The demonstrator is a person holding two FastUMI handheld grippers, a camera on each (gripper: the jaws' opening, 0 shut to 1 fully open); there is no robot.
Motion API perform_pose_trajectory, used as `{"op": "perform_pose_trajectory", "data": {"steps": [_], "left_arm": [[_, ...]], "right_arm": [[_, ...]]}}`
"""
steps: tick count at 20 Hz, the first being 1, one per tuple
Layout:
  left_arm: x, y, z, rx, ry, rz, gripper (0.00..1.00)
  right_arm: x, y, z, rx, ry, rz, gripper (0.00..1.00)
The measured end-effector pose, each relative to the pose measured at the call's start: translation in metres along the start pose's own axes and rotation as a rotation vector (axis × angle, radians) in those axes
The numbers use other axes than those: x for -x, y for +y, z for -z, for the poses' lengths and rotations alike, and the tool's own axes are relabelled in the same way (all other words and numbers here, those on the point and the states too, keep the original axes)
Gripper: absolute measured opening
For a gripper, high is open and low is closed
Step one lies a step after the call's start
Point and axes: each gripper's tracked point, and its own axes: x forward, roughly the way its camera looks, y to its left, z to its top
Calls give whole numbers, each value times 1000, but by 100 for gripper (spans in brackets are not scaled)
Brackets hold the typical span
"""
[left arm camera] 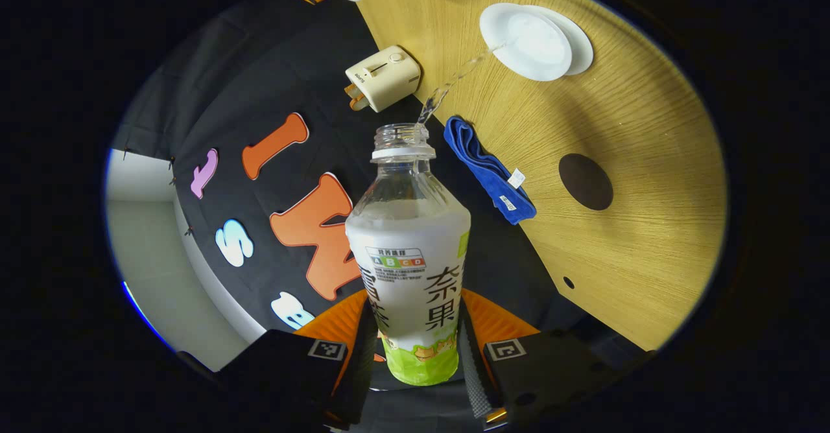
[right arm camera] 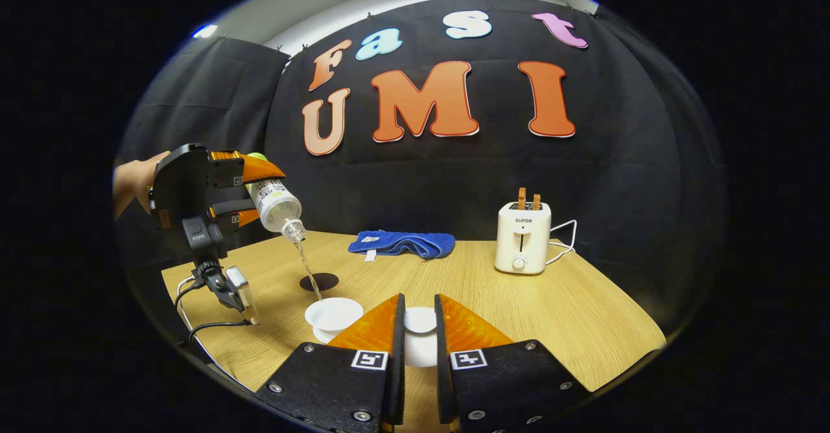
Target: Open the teacup lid with one hand, grasp the water bottle and pour water into the teacup with the other hand; after pouring, place the water bottle on the coaster and then close the teacup lid.
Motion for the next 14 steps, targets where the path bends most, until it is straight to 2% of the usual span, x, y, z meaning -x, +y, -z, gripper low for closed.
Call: {"op": "perform_pose_trajectory", "data": {"steps": [3, 14], "left_arm": [[-1, -7, -12, -19, -23, 4, 65], [1, -16, -32, -120, -60, 3, 63]], "right_arm": [[-2, 1, 1, 4, 5, 0, 21], [-3, 4, 2, 13, 15, -5, 20]]}}
